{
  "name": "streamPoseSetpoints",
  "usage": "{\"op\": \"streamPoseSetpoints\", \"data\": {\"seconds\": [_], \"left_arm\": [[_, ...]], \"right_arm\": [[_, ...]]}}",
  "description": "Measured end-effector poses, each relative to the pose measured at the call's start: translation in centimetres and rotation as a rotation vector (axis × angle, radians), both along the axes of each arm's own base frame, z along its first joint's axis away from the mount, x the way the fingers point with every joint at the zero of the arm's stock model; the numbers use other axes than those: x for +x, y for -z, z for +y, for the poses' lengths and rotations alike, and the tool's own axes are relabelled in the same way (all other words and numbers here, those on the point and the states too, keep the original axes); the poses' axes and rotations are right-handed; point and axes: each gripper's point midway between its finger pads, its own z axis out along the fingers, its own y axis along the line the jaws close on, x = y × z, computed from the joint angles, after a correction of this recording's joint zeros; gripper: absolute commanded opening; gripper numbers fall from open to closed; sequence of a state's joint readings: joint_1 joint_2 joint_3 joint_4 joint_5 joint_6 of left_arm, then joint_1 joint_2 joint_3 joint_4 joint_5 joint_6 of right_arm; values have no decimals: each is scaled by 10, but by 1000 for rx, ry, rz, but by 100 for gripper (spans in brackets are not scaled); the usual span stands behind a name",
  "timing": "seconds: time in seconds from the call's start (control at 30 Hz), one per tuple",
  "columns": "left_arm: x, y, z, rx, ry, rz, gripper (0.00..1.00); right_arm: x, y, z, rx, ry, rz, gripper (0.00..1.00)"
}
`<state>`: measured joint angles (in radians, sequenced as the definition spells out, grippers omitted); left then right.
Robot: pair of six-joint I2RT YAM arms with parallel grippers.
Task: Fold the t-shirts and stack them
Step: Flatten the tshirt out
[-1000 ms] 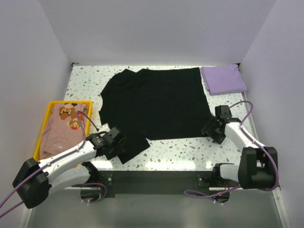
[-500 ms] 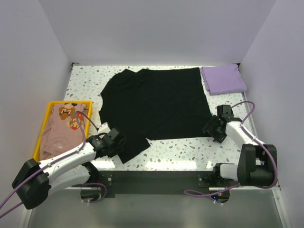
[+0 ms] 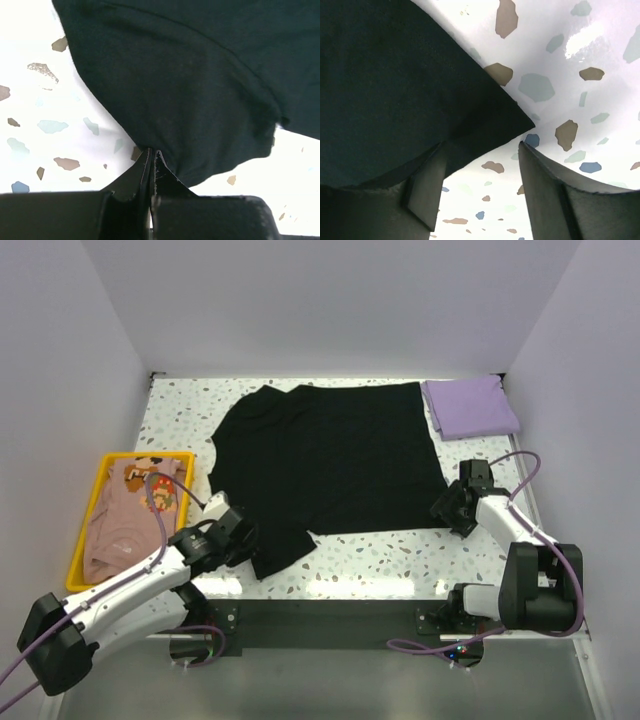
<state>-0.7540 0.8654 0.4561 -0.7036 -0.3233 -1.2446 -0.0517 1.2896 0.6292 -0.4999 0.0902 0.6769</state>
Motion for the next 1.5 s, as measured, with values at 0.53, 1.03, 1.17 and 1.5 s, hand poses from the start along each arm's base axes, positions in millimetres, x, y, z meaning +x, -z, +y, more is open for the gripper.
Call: {"op": "streamPoseSetpoints", "data": {"seconds": [0.53, 1.03, 1.17, 1.5], "left_arm": [[3, -53, -2, -39, 21, -59, 0], [-6, -91, 11, -76, 15, -125, 0], [-6, -87, 11, -55, 22, -109, 0], [-4, -88, 10, -38, 55, -120, 0]], "right_arm": [[7, -12, -1, -10, -26, -57, 3], [-2, -38, 5, 5, -57, -121, 43], [-4, -18, 3, 4, -56, -33, 54], [-8, 4, -8, -39, -27, 77, 54]]}}
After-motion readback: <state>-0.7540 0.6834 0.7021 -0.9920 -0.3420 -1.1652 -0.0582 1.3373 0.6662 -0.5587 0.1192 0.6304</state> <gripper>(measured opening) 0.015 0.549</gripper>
